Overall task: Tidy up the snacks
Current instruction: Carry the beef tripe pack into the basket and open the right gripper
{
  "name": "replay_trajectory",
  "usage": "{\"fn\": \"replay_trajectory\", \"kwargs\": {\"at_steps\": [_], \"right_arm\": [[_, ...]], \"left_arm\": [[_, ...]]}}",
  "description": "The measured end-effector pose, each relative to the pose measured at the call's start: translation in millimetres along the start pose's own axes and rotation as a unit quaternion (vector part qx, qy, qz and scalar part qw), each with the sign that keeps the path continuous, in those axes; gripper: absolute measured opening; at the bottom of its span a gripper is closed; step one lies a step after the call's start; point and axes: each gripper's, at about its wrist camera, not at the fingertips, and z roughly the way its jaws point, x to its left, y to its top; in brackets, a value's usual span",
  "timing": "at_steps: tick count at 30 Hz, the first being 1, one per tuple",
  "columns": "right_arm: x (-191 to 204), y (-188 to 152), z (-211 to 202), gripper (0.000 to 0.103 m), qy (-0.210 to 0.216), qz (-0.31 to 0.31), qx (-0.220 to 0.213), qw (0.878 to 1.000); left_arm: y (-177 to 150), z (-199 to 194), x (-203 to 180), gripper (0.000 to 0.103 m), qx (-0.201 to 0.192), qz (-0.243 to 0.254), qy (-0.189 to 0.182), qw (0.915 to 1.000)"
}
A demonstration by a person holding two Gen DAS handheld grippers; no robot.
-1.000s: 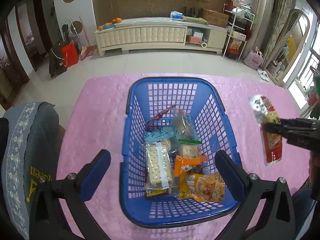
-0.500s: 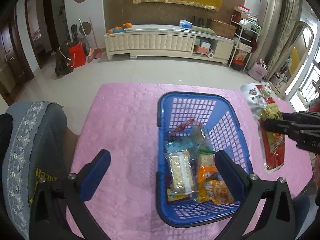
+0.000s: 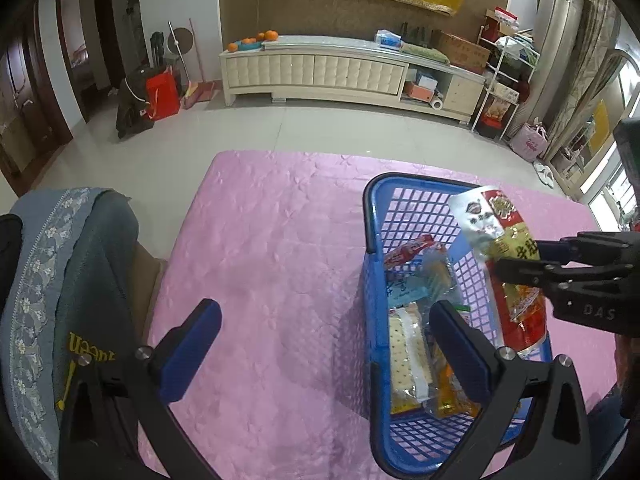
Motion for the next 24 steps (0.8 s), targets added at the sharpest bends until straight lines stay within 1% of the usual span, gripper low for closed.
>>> {"fn": "replay_trajectory", "kwargs": {"at_steps": [4, 7, 11, 16, 17, 18, 19, 20, 21, 22, 23, 24], "right_arm": [[0, 2, 16, 0.041, -0.008, 0.01, 0.012, 1.0], [4, 1, 22, 0.042, -0.031, 0.006, 0.018, 0.999], [5, 0, 25, 0.043, -0.051, 0.012, 0.017, 0.998], [4, 1, 28, 0.046, -0.072, 0.014, 0.027, 0.997], [4, 1, 27, 0.051, -0.081, 0.013, 0.026, 0.996], [3, 0, 27, 0.054, -0.085, 0.014, 0.026, 0.996], [2, 0, 27, 0.059, -0.087, 0.015, 0.025, 0.996], [2, 0, 27, 0.068, -0.092, 0.017, 0.022, 0.995], [1, 0, 25, 0.074, -0.099, 0.02, 0.019, 0.995], [0, -1, 23, 0.082, -0.106, 0.021, 0.014, 0.994], [0, -2, 18, 0.084, -0.117, 0.021, 0.006, 0.993], [0, -3, 16, 0.084, -0.123, 0.019, 0.002, 0.992]], "left_arm": [[-2, 13, 3, 0.103, 0.009, -0.003, -0.005, 0.9999], [-4, 20, 5, 0.103, 0.014, -0.004, -0.008, 0.9999], [-6, 22, 6, 0.103, 0.017, -0.002, -0.009, 0.9998], [-4, 20, 12, 0.103, 0.015, -0.003, -0.011, 0.9998], [-4, 18, 12, 0.103, 0.012, -0.001, -0.011, 0.9999], [-3, 16, 12, 0.103, 0.01, 0.001, -0.011, 0.9999], [-3, 15, 11, 0.103, 0.008, 0.002, -0.011, 0.9999], [-3, 12, 11, 0.103, 0.005, 0.004, -0.011, 0.9999], [-4, 11, 10, 0.103, 0.004, 0.005, -0.01, 0.9999], [-5, 9, 9, 0.103, 0.002, 0.008, -0.009, 0.9999], [-6, 7, 8, 0.103, 0.0, 0.01, -0.007, 0.9999], [-7, 5, 6, 0.103, -0.003, 0.012, -0.005, 0.9999]]}}
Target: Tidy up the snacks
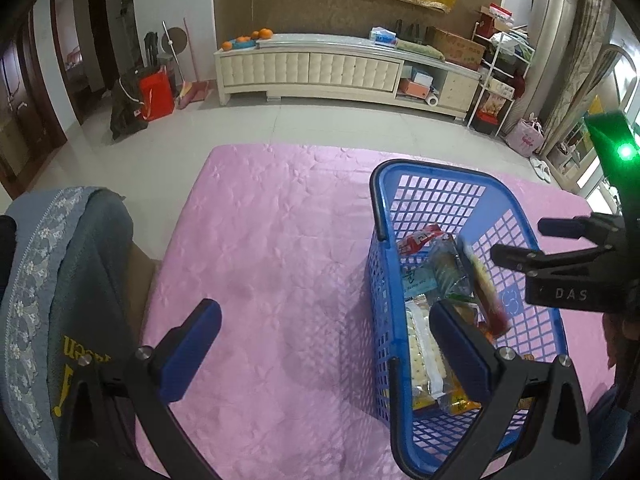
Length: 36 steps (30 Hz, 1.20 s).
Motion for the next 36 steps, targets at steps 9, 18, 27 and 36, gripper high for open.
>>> {"fn": "replay_trajectory", "kwargs": {"at_steps": [9, 18, 27, 36], "right_arm": [[-25, -46, -49, 0.085, 0.016, 0.031, -0.077, 0.996], [-52, -115, -112, 0.092, 0.027, 0.069, -0.184, 0.98], [-60, -169, -171, 0.103, 0.015, 0.081, -0.268, 0.96], [-48, -209, -221, 0.103, -0.004, 0.064, -0.315, 0.947]], "left_arm": [[-28, -29, -26, 0.103, -0.04, 0.011, 0.011, 0.9991], [-73, -87, -72, 0.103, -0.129, 0.006, -0.009, 0.9916], [-106, -152, -107, 0.103, -0.197, 0.003, -0.016, 0.9802], [-132, -191, -114, 0.103, -0.217, -0.008, -0.04, 0.9752]]}}
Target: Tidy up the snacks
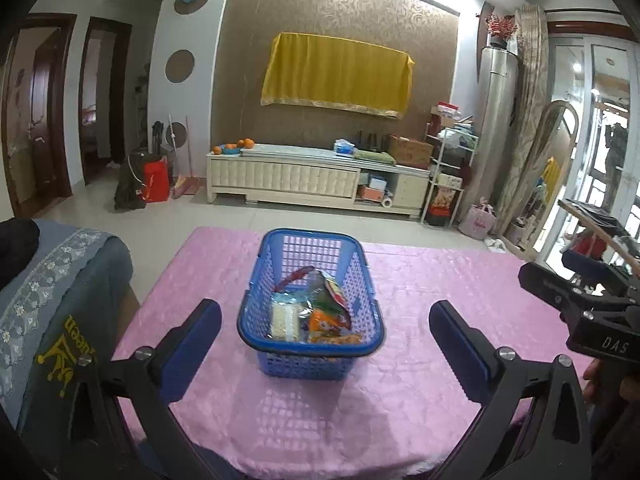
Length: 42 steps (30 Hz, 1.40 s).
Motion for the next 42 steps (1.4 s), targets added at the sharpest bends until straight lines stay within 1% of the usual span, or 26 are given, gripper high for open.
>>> {"fn": "replay_trajectory", "kwargs": {"at_steps": [6, 9, 12, 19, 21, 27, 42], "right_arm": [[4, -8, -23, 0.103, 0.013, 0.007, 0.002, 1.0], [4, -9, -32, 0.103, 0.012, 0.011, -0.002, 1.0], [4, -10, -38, 0.103, 0.015, 0.014, -0.002, 1.0], [8, -13, -48, 0.103, 0.018, 0.016, -0.009, 1.0], [9, -14, -50, 0.103, 0.019, 0.016, -0.009, 1.0], [12, -14, -53, 0.103, 0.017, 0.013, -0.012, 1.0], [17, -16, -57, 0.103, 0.017, 0.014, -0.004, 1.0]], "left_arm": [[3, -24, -11, 0.103, -0.02, 0.022, -0.004, 0.9996], [3, -31, -13, 0.103, -0.023, 0.021, -0.014, 0.9994], [2, -35, -15, 0.103, -0.028, 0.024, -0.011, 0.9993], [-1, -41, -19, 0.103, -0.031, 0.03, -0.006, 0.999], [-2, -41, -19, 0.103, -0.03, 0.029, -0.012, 0.999], [-4, -44, -17, 0.103, -0.03, 0.026, -0.011, 0.9992], [-4, -46, -18, 0.103, -0.026, 0.032, -0.018, 0.999]]}}
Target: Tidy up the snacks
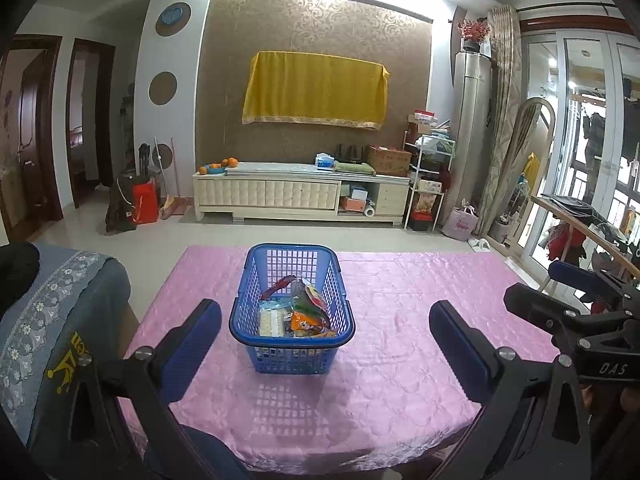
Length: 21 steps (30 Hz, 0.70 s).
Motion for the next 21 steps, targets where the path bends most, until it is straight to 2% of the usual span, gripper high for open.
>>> {"fn": "replay_trajectory", "kwargs": {"at_steps": [21], "right_arm": [[-1.3, -1.2, -1.7, 0.103, -0.002, 0.006, 0.004, 1.0]], "left_arm": [[-0.1, 0.8, -4.7, 0.103, 0.012, 0.007, -0.006, 0.9999]]}}
